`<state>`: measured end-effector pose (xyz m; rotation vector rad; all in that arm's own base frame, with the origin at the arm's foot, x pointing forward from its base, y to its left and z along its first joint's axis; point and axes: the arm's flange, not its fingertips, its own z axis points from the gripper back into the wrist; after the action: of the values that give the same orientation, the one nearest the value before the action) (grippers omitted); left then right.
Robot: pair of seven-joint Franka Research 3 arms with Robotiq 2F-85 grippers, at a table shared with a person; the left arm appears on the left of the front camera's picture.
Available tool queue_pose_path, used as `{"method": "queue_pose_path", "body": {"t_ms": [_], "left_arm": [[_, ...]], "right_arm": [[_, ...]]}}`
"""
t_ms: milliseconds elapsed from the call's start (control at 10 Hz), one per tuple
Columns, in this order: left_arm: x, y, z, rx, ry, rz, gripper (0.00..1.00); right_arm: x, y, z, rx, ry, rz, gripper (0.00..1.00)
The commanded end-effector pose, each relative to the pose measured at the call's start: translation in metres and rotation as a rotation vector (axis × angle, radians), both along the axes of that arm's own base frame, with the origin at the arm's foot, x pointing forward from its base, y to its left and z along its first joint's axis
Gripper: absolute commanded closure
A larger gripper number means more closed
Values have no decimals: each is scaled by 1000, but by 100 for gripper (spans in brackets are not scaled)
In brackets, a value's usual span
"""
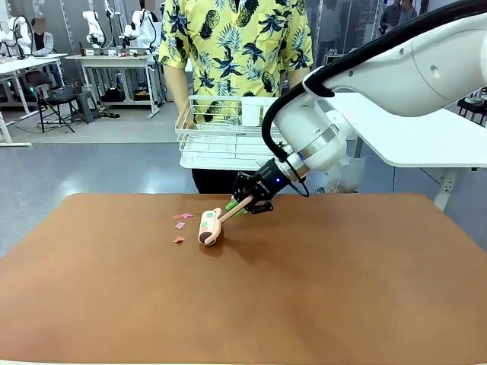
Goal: Clean the table.
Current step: Clean the table with the Lint Roller when the human lifts the Dish drying rack.
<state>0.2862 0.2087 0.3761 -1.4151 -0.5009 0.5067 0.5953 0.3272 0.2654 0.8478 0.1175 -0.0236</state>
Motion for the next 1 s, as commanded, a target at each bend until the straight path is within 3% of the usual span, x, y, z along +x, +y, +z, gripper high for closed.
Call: {"method": "queue_pose_path", "body": {"t_ms": [0,400,700,900], "left_arm": [[-4,2,1,9,-20,-14,0],[-4,2,1,9,-20,-14,0],[-4,2,1,9,-20,-14,0],[-4,2,1,9,-20,-14,0]], "right_arm": [[2,37,-40,-54,50,-5,79],[2,125,-59,-91,87,46,79],[-5,180,-60,-88,44,61,79],[-15,193,-42,-50,8,48,79]]}}
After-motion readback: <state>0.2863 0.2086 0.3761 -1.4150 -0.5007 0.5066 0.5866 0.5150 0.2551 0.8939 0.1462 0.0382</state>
